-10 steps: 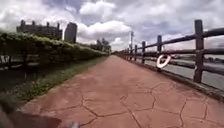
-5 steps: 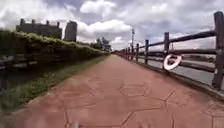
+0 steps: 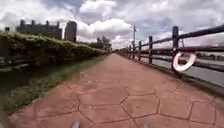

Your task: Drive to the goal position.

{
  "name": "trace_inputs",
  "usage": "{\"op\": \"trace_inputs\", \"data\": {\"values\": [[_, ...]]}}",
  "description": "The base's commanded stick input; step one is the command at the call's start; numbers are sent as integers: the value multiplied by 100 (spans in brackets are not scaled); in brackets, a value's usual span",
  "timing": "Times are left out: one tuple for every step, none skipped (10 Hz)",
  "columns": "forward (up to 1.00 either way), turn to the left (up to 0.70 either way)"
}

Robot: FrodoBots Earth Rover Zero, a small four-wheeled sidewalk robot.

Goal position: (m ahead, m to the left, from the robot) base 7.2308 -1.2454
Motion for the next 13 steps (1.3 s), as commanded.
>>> {"op": "trace_inputs", "data": {"values": [[100,0],[100,0],[100,0],[100,0],[100,0],[100,0],[100,0],[100,0],[100,0],[100,0],[100,0],[100,0],[100,0]]}}
